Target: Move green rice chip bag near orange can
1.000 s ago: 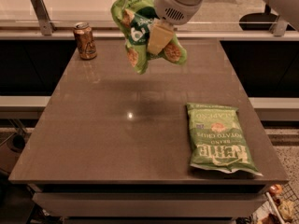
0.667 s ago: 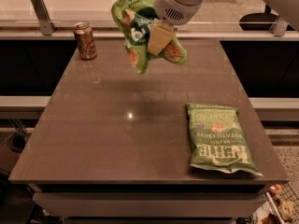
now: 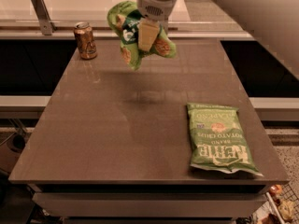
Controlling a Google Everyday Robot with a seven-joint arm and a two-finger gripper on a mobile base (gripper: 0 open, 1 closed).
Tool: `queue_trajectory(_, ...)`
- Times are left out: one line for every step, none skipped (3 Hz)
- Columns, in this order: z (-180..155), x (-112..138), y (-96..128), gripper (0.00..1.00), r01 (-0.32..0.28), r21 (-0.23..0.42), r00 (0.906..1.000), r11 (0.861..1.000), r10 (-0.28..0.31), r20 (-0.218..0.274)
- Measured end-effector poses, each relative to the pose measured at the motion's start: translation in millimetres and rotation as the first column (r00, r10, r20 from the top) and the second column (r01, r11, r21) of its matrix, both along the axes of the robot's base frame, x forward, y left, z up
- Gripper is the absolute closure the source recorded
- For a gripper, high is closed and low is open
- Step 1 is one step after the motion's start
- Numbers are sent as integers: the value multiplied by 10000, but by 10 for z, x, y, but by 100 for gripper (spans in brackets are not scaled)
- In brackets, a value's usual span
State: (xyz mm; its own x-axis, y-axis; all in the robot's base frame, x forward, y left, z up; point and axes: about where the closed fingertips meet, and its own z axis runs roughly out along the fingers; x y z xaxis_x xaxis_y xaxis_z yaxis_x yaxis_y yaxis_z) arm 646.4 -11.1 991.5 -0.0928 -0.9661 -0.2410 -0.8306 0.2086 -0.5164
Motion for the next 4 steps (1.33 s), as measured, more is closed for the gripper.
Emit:
queue_trajectory(-207,298,92,100,357,-923,9985,9951,-394,-378)
queue_trajectory(-350,569,149,100,683,-1248,9964,9898,-741,-423)
queue_trajectory(-414,800,193,100,919,-1147,9952,9891,-951,-234)
queue_trajectory(-482,1026,275,100,854,-538,9963,9949,-857,-40)
